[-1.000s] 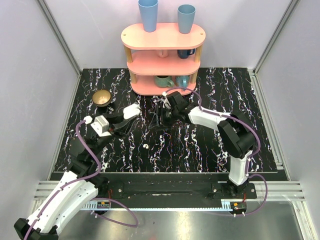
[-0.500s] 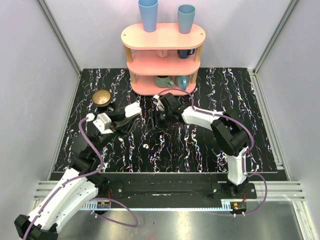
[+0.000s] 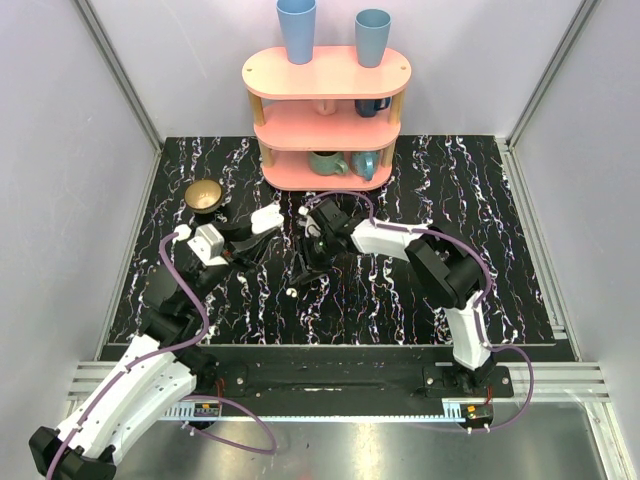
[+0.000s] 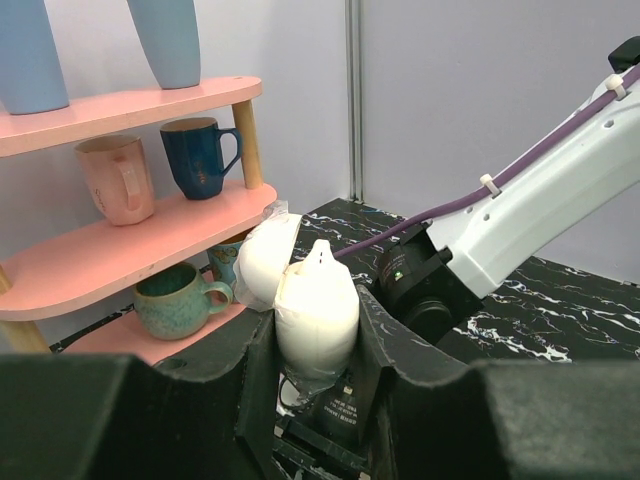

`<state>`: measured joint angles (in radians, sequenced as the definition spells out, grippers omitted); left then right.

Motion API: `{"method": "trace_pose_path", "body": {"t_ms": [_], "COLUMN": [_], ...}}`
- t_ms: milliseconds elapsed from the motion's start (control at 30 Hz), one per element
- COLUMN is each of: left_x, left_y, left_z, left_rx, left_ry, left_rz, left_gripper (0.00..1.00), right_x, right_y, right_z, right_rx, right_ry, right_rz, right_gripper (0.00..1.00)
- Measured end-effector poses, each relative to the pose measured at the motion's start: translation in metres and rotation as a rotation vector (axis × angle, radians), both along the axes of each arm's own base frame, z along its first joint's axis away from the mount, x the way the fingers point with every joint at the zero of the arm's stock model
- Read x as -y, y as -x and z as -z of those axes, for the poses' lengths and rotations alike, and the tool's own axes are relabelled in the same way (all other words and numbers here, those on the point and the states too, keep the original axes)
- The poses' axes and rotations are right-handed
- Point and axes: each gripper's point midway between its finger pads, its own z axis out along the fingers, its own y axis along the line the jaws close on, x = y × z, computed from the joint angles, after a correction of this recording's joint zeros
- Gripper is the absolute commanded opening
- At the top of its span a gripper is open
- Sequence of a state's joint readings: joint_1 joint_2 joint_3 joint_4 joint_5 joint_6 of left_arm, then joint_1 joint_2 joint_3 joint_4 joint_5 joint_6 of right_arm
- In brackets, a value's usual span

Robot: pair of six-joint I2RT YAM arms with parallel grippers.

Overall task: Insert the wireless bluetooth earbuds into the charging case
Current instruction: Pick up the left earbud from the center of the board.

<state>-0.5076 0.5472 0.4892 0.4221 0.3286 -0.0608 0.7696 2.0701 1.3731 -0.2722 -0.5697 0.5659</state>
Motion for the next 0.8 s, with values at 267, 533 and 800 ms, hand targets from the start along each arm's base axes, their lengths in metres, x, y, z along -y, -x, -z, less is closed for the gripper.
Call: {"method": "trace_pose_path", "body": {"t_ms": [267,533,800], "left_x": [0.001,0.000,-0.002], "left_y": [-0.002,-0.002,-0.002], "left_z": [0.001,-0.001,-0.003], "left_rx": [-0.006,-0.005,-0.001], "left_ry": [0.001,0.012,0.017], "left_rz": [0.001,-0.005,-0.011], "left_gripper": [0.00,0.00,0.00], "right_x": [-0.008,-0.018,-0.025], "right_y": [0.010,0.020,0.030], "right_z": [0.000,-0.005,-0.004], "right_rx": [0.008,0.018,0.033], "right_ry": [0.007,0.003,0.035], "right_rz": [-0.041,-0.075,-0.089], "right_gripper": [0.43,0.39,0.38]}}
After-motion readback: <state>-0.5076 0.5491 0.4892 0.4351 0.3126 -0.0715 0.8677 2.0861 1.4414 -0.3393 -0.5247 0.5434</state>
